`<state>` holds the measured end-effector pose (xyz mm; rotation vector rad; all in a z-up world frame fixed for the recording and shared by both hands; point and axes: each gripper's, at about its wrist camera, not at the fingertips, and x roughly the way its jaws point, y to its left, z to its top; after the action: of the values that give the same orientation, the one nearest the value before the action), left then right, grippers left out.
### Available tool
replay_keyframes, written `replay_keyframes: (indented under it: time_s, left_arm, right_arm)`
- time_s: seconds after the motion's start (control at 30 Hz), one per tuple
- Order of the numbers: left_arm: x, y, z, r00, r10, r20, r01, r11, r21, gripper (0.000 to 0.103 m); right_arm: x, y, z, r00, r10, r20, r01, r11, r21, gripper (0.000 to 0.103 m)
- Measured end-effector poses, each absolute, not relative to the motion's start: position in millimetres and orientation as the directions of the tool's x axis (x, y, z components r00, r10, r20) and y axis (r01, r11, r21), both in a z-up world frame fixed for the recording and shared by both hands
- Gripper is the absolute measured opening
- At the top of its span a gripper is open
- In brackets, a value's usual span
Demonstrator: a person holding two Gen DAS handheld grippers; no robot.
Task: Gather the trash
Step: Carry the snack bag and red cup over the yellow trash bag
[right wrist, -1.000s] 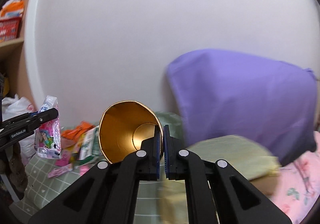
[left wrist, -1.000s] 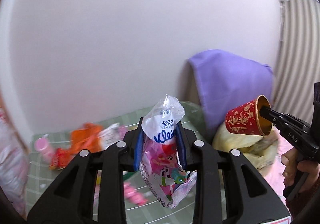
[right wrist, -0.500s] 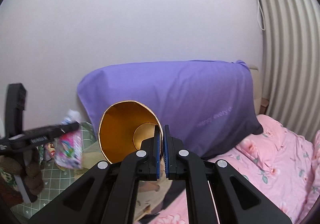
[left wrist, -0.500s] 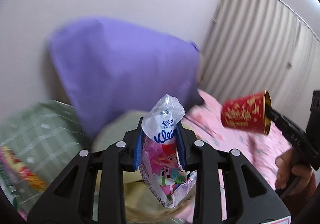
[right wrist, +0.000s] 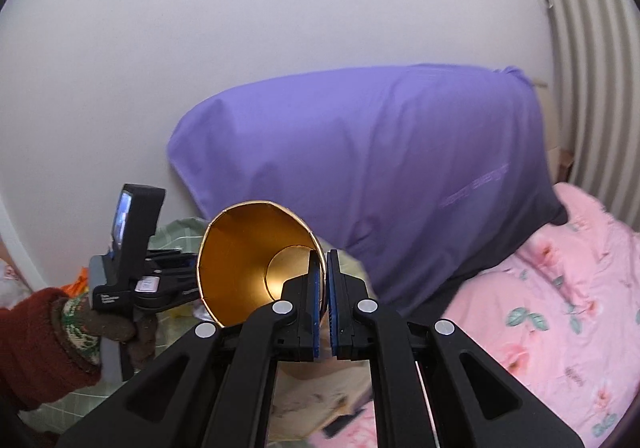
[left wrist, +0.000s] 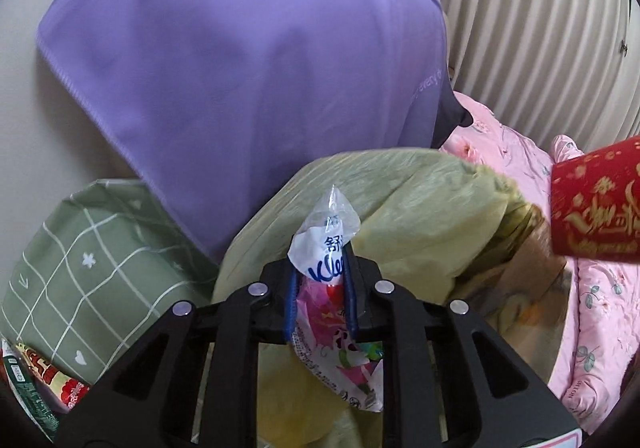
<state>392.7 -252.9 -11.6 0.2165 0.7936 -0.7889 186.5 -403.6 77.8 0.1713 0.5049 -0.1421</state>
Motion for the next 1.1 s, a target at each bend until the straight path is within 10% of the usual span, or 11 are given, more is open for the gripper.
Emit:
replay_keyframes:
  time_s: [0.53,1.1]
  left_arm:
    - [378,-208,22,0.376,-0.702,-0.605,0.746,0.617,-0.252,0.017]
    - [387,-235,-7,0.268,-0.747,-0.608,0.731,0.569,-0.377,0.038]
  right_arm:
    - [258,-366,9,0.690,-0.124,-0.714,0.129,0.991,-0.046,0.006]
    - [233,-381,13,0.747,-0.129,-0.652,0.165,0.986,-0.006,0.006]
